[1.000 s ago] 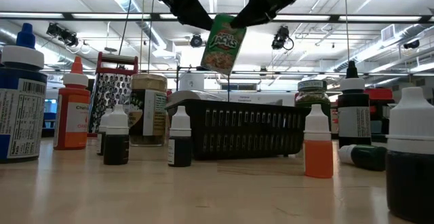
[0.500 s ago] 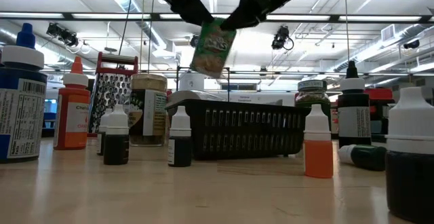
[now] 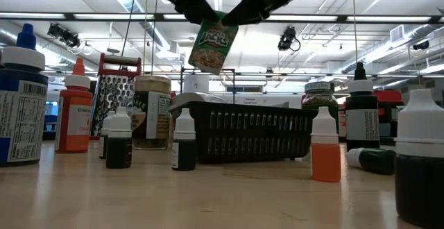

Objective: Pick & Place Kitchen Items
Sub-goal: Put the green cereal box into the transparent bin

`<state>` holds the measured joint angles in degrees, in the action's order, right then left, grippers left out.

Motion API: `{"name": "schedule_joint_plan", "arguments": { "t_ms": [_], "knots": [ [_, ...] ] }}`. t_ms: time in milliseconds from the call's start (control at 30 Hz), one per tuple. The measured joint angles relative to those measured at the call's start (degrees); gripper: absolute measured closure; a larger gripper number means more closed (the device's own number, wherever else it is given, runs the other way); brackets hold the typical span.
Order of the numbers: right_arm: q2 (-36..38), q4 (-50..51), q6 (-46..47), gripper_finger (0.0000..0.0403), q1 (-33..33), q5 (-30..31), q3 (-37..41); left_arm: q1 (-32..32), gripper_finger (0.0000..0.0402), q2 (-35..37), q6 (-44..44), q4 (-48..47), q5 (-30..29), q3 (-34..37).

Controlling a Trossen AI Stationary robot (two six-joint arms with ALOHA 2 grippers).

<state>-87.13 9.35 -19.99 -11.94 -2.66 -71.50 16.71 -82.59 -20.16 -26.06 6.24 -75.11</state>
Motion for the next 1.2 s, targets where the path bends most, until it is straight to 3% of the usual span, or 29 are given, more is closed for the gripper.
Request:
{"name": "schedule_joint_plan", "arguments": {
  "t_ms": [267, 533, 667, 867, 1067, 1200],
  "knots": [
    [0.0, -0.37, 0.0, 0.0286, 0.0, 0.12, 0.0, -0.04, 0.019, -0.02, 1.73, -0.1, -0.1, 0.0],
    [0.0, -0.4, -0.02, 0.0248, -0.04, 0.47, 0.0, -0.06, 0.0253, -0.02, 3.58, -0.27, -2.43, 0.0],
    [0.15, 0.06, -0.02, 0.0226, -0.01, 0.94, 0.01, -0.06, 0.0251, -0.02, 6.44, -1.45, -3.09, 0.0],
    [1.16, 1.3, -0.04, 0.0204, 0.07, 5.35, 0.02, 0.0, 0.0245, -0.02, 11.1, -7.01, -11.16, 0.0],
    [1.98, 3.59, -0.04, 0.0203, 0.17, 6.69, 0.07, 0.25, 0.0259, -0.02, 13.97, -8.9, -11.98, 0.0],
    [2.61, 5.74, 1.4, 0.021, 0.22, 6.69, 0.09, 0.5, 0.0251, -0.02, 13.99, -9.12, -17.98, 0.0]
  ]
}}
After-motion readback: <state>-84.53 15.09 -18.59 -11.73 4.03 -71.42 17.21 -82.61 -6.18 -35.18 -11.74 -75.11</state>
